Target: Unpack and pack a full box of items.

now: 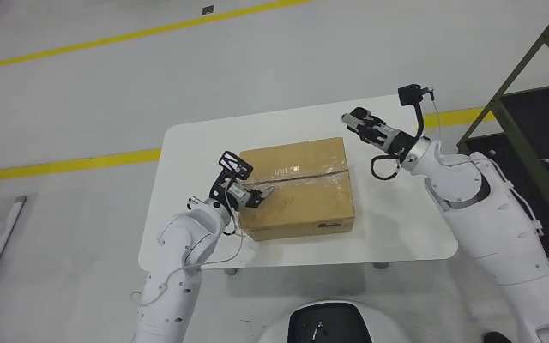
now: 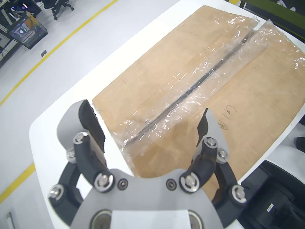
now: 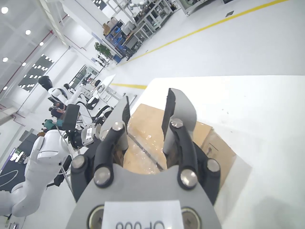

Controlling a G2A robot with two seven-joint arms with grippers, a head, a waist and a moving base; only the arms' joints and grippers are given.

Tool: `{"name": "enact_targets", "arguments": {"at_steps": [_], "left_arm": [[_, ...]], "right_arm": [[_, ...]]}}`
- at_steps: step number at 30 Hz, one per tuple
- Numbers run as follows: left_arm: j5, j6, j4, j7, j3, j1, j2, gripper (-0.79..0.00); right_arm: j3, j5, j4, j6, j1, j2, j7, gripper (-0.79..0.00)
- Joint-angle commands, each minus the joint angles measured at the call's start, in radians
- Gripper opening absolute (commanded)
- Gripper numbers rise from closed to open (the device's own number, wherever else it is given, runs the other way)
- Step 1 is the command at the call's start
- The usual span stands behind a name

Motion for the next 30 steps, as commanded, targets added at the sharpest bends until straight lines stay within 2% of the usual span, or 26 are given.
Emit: {"name": "enact_targets", "arguments": {"at_steps": [1, 7, 12, 23, 28, 30], "left_arm": [[-0.014, 0.016, -0.029, -0.002, -0.049, 0.029, 0.006, 0.000], [-0.010, 0.067, -0.074, -0.015, -0.184, 0.107, 0.023, 0.000], [0.011, 0.103, -0.066, -0.017, -0.239, 0.139, 0.031, 0.000], [0.029, 0.112, -0.066, -0.015, -0.249, 0.151, 0.035, 0.000], [0.029, 0.112, -0.066, -0.015, -0.249, 0.151, 0.035, 0.000], [0.029, 0.112, -0.066, -0.015, -0.249, 0.151, 0.035, 0.000]], "right_arm": [[-0.036, -0.007, 0.004, -0.019, 0.006, -0.007, 0.001, -0.785], [-0.179, -0.076, 0.051, -0.074, 0.048, -0.039, -0.015, -0.785], [-0.284, -0.128, 0.105, -0.122, 0.086, -0.067, -0.023, -0.785], [-0.382, -0.308, 0.257, -0.052, 0.138, -0.109, -0.116, -0.785], [-0.389, -0.377, 0.275, -0.042, 0.154, -0.116, -0.143, -0.785], [-0.377, -0.404, 0.249, -0.067, 0.152, -0.114, -0.188, -0.785]]}}
